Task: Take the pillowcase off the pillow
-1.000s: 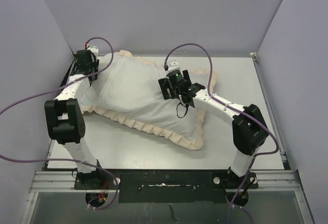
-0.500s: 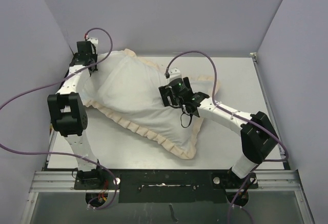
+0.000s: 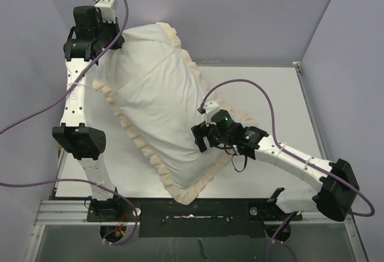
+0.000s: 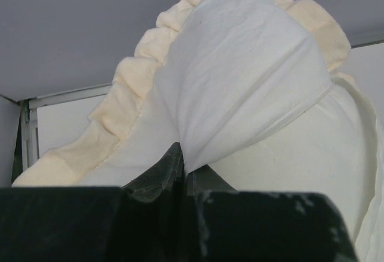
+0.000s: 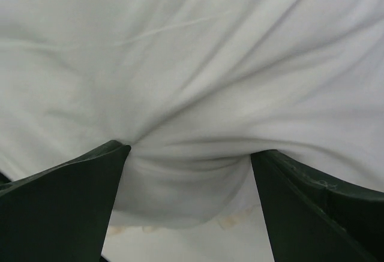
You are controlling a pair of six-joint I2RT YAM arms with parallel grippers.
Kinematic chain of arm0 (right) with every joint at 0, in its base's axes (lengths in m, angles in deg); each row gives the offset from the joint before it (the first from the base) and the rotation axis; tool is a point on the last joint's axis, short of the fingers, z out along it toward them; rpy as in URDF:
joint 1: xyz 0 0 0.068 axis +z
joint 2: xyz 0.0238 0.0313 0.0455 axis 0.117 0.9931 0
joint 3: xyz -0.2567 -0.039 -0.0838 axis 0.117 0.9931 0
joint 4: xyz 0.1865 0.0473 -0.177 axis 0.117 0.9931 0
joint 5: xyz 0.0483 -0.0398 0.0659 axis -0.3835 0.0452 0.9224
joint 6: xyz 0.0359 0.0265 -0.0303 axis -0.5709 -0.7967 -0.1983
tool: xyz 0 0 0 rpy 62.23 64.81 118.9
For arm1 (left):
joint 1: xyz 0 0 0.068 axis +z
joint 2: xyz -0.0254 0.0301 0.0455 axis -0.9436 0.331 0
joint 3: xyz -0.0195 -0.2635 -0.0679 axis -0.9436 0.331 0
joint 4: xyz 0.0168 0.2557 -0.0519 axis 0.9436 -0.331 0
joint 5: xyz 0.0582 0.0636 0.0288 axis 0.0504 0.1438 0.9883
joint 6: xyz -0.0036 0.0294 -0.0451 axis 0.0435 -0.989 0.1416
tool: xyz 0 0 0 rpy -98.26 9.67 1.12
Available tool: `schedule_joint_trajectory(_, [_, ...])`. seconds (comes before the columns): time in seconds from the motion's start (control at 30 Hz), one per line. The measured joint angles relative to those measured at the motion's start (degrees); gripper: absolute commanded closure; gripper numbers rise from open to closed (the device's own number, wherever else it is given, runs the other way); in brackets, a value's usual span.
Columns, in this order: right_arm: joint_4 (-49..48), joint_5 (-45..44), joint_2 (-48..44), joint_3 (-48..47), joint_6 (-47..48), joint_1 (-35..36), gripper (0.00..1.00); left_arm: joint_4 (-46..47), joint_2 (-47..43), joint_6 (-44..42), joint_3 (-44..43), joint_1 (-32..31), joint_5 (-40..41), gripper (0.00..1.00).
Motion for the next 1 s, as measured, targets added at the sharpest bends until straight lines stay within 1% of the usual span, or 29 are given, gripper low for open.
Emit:
schedule_joint_trajectory(0.1, [1.92,3.43,-6.54,5.18,-0.46,1.05,0.11,-1.46,-0.63,-0.04,-3.23,-2.21,-1.97,1.00])
schedule_joint_trajectory(0.2, [1.49,5.16,-10.16,11.26,-2.08,2.99,0.12,-2.25,-2.97,-0.24,-3.54,-4.55,-3.30,1.00])
schedule_joint_trajectory(0.3, [-0.57,5.44,-8.85,15.82,-3.67,5.46,0.12,-2.56,-5.64,-0.94,-3.96,-8.41,-3.58,1.00])
schedule_joint_trajectory(0.43, [-4.42,5.05,-3.50,16.41,-4.59,6.25,0.11,-3.34,-8.17,-3.23,-8.20,-16.02,-2.64,1.00])
schedule_joint_trajectory(0.53, [-6.45,4.83,2.14,13.31,-4.68,6.21,0.10,-3.30,-8.72,-5.38,-14.14,-22.91,-1.36,1.00])
schedule_joint_trajectory(0.67, [-9.33,4.87,13.88,2.80,-3.58,5.07,0.09,-2.40,-11.10,-7.10,-16.02,-28.50,0.57,1.00])
schedule_joint_trajectory(0.73, [-11.45,5.07,20.09,-3.28,-2.43,4.20,0.09,-2.12,-12.61,-7.78,-15.85,-29.86,1.38,1.00])
schedule_joint_trajectory(0.83, [-14.40,5.27,26.43,-9.92,-0.37,2.43,0.07,-2.10,-14.80,-9.03,-15.19,-31.23,2.89,1.00])
schedule_joint_trajectory(0.9, [-15.82,5.16,28.35,-12.11,0.83,1.33,0.06,-2.10,-16.35,-9.77,-13.64,-31.85,3.52,1.00])
schedule_joint_trajectory(1.0, [-18.60,3.96,28.55,-12.57,2.97,0.55,0.05,-2.84,-18.93,-10.56,-9.66,-32.20,3.80,1.00])
